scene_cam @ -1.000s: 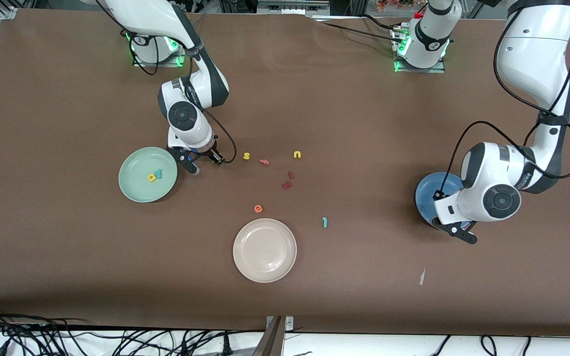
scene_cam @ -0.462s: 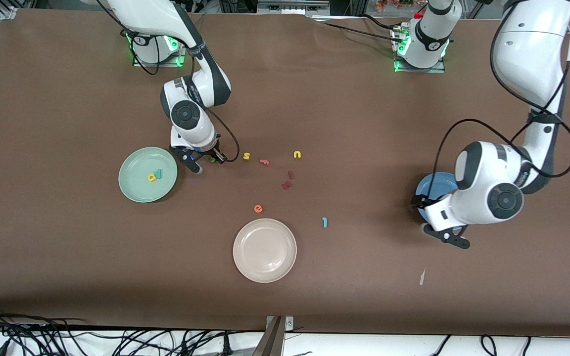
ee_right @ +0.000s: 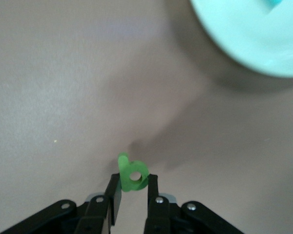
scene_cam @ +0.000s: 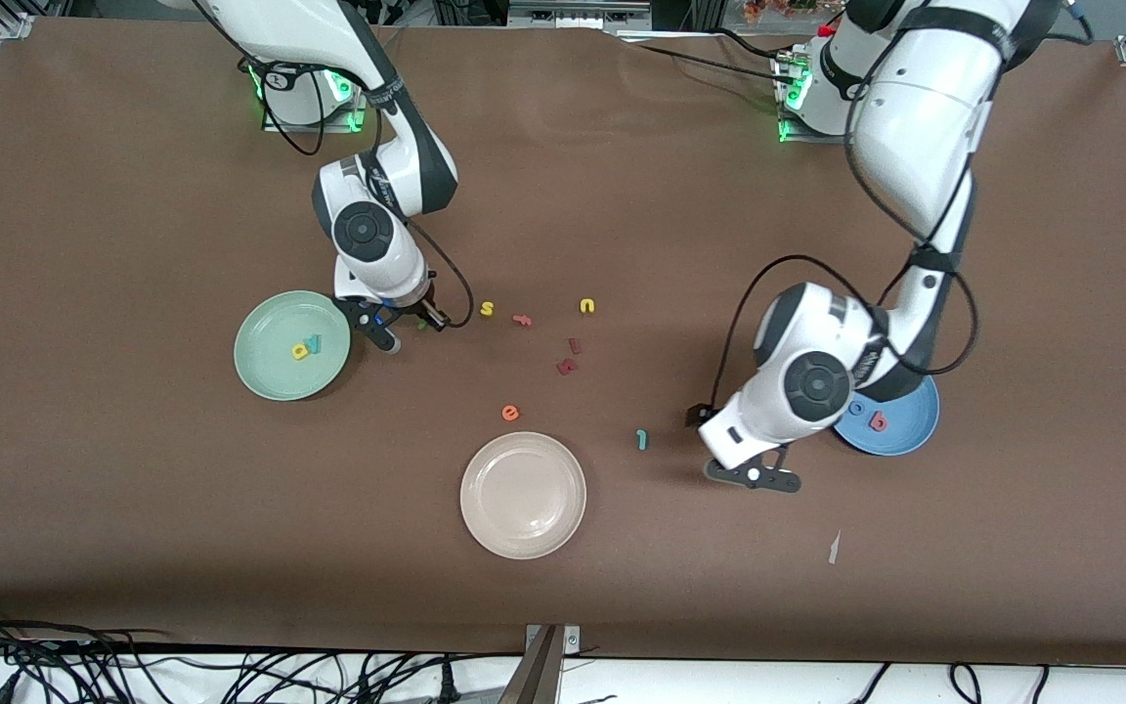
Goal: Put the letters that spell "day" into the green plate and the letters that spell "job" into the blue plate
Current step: 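Place the green b on the green plate with the right gripper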
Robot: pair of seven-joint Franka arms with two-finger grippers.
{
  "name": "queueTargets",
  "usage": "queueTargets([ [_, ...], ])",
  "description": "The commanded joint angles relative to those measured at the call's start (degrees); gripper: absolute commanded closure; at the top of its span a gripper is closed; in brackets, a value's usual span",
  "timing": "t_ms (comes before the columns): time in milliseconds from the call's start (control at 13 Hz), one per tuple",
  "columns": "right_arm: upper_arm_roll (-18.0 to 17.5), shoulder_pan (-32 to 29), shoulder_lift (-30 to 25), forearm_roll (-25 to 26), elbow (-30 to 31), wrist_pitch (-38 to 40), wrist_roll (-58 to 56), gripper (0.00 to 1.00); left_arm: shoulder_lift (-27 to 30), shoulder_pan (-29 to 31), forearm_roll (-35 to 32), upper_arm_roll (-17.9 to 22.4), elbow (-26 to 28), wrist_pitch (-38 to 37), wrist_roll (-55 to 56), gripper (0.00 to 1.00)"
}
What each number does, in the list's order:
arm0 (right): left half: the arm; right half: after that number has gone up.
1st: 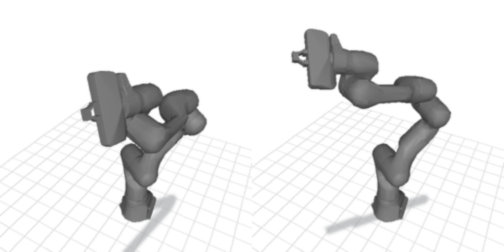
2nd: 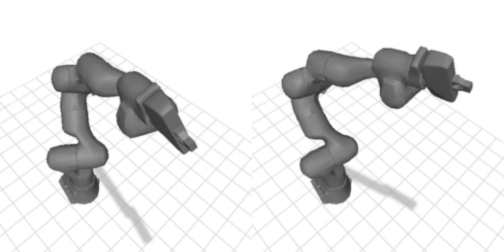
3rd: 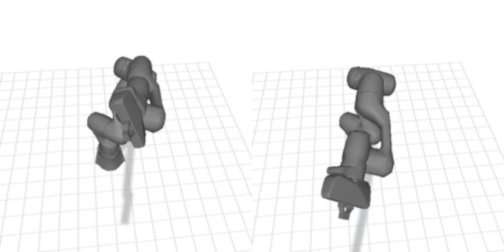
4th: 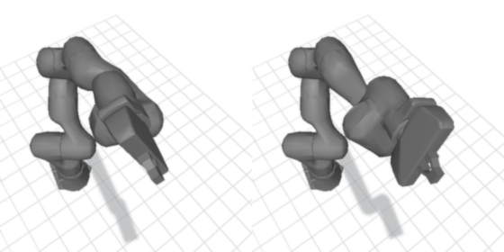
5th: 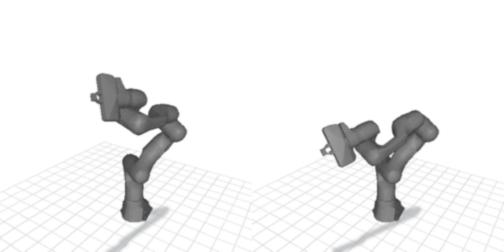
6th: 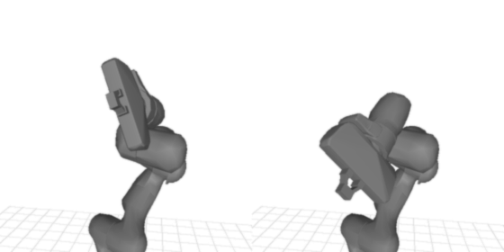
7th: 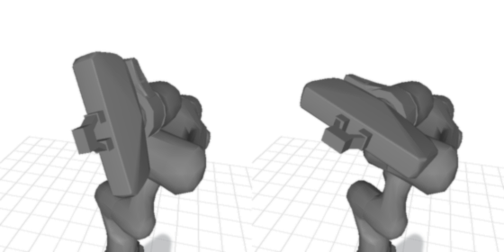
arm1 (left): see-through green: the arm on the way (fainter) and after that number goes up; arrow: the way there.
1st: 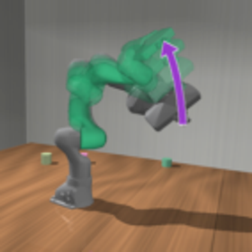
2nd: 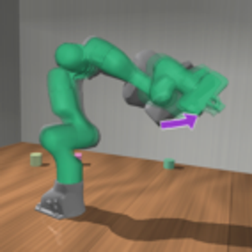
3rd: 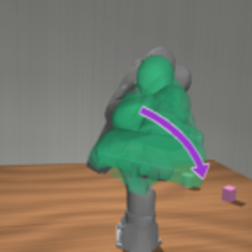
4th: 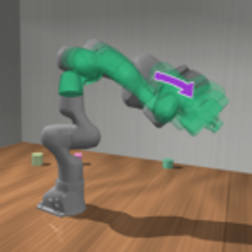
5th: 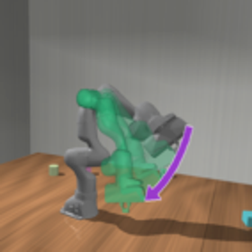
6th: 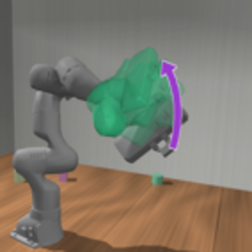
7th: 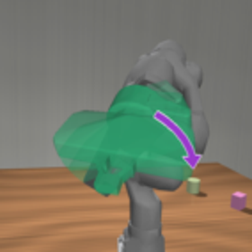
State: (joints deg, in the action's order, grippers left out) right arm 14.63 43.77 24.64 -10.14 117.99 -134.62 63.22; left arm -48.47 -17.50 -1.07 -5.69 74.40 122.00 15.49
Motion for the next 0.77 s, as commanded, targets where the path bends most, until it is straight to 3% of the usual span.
queueTargets([
  [0,6.0,0.35,-6.6,2.65,0.05,10.13,-7.47,1.0,-4.52,-3.23,0.99,0.95,-5.49,3.14,7.77,0.0],
  [154,11.97,0.35,-9.69,4.42,0.49,16.64,-16.76,1.0,-5.75,-5.69,0.46,1.38,-5.67,5.16,12.17,0.0],
  [308,18.21,0.27,-8.92,5.13,1.27,17.46,-29.41,1.0,-7.15,-8.15,0.46,3.14,-5.67,7.27,13.42,0.0],
  [462,20.43,-0.61,-5.5,5.04,2.59,12.74,-36.21,1.0,-7.95,-10.09,0.46,5.07,-5.76,8.34,14.38,0.0],
  [692,20.44,-1.32,-1.89,4.77,4.09,7.89,-38.7,1.0,-9.18,-11.5,0.46,6.31,-7.33,8.34,14.74,0.06],
])
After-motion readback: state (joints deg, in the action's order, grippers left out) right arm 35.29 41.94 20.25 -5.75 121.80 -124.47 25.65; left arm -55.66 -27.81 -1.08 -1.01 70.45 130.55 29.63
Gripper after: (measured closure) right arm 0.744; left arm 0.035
